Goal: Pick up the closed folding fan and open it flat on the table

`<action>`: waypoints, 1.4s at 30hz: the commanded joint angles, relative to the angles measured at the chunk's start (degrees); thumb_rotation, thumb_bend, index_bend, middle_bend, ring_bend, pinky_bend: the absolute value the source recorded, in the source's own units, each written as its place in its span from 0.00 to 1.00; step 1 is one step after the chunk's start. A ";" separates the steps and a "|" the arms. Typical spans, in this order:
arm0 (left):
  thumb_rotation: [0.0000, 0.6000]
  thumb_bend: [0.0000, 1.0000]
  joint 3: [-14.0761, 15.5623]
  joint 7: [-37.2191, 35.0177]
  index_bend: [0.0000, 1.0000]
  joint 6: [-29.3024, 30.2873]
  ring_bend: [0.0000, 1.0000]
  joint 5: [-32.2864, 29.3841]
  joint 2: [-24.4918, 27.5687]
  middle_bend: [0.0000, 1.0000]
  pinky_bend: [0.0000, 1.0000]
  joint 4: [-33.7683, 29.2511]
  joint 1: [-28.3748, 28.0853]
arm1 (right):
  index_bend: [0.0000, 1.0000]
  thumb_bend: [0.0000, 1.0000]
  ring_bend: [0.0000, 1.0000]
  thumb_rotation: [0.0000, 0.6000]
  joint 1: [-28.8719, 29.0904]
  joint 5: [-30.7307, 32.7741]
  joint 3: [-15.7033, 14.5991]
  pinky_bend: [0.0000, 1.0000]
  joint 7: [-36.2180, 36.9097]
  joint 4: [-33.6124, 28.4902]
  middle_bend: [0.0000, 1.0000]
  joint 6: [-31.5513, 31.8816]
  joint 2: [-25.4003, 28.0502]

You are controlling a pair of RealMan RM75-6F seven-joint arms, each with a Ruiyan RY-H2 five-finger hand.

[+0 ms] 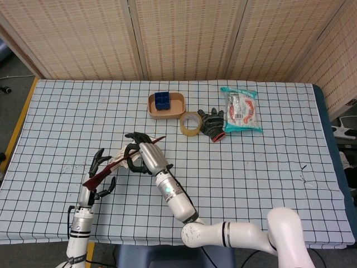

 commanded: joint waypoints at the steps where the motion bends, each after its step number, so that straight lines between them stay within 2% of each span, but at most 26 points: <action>1: 1.00 0.44 -1.16 1.53 0.39 1.63 0.00 -0.73 -2.32 0.00 0.09 2.09 -0.07 | 0.74 0.55 0.00 1.00 0.08 0.17 -0.10 0.00 0.27 -0.33 0.11 0.07 0.26; 6: 1.00 0.46 -1.72 2.00 0.49 2.03 0.00 -1.23 -3.50 0.03 0.09 3.70 -0.15 | 0.73 0.55 0.00 1.00 -0.11 0.17 -0.27 0.00 0.56 -1.48 0.11 0.43 1.51; 11: 1.00 0.50 -1.80 2.11 0.52 2.18 0.00 -1.54 -4.08 0.07 0.09 4.49 -0.05 | 0.73 0.55 0.00 1.00 -0.58 0.52 -0.42 0.00 0.78 -2.85 0.11 0.75 3.24; 15: 1.00 0.57 -1.84 2.47 0.56 2.75 0.00 -1.19 -4.25 0.11 0.09 4.96 -0.06 | 0.72 0.55 0.00 1.00 -1.36 0.50 -0.63 0.00 1.61 -4.21 0.11 0.77 4.90; 18: 1.00 0.58 -2.10 2.82 0.57 2.75 0.00 -0.97 -3.97 0.14 0.09 5.01 -0.37 | 0.72 0.55 0.00 1.00 -2.11 0.17 -0.83 0.00 2.29 -5.44 0.11 0.83 6.45; 25: 1.00 0.57 -3.30 2.96 0.54 3.84 0.00 -0.67 -2.99 0.15 0.08 6.52 -0.76 | 0.71 0.55 0.00 1.00 -4.60 -0.79 -1.87 0.00 2.88 -9.76 0.11 1.18 11.83; 30: 1.00 0.56 -4.04 2.78 0.52 4.01 0.00 -0.99 -1.96 0.15 0.08 8.07 -0.97 | 0.69 0.55 0.00 1.00 -7.67 -3.56 -4.56 0.00 2.24 -14.18 0.12 1.89 17.63; 35: 1.00 0.56 -4.23 2.53 0.50 4.08 0.00 -1.15 -1.77 0.15 0.08 8.67 -0.99 | 0.69 0.55 0.00 1.00 -8.90 -5.15 -5.68 0.00 2.16 -15.37 0.12 2.62 19.51; 42: 1.00 0.55 -3.53 0.57 0.47 4.58 0.00 -1.25 -1.93 0.15 0.08 13.05 -0.38 | 0.68 0.55 0.00 1.00 -14.17 -11.56 -10.27 0.00 1.05 -19.83 0.12 6.13 27.68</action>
